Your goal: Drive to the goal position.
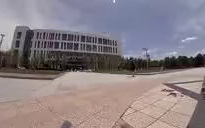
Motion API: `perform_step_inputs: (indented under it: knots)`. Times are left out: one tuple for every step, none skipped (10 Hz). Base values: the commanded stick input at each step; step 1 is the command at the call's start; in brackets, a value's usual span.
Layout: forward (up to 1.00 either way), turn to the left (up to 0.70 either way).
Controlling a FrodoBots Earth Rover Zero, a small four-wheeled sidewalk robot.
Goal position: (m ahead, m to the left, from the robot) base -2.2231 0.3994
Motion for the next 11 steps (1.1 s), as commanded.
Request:
perform_step_inputs:
  knots:
    - [0.70,0.00]
    - [0.70,0.00]
    - [0.70,0.00]
    - [0.70,0.00]
    - [0.70,0.00]
    - [0.70,0.00]
    - [0.70,0.00]
    - [0.70,0.00]
    - [0.70,0.00]
    - [0.70,0.00]
    - [0.70,0.00]
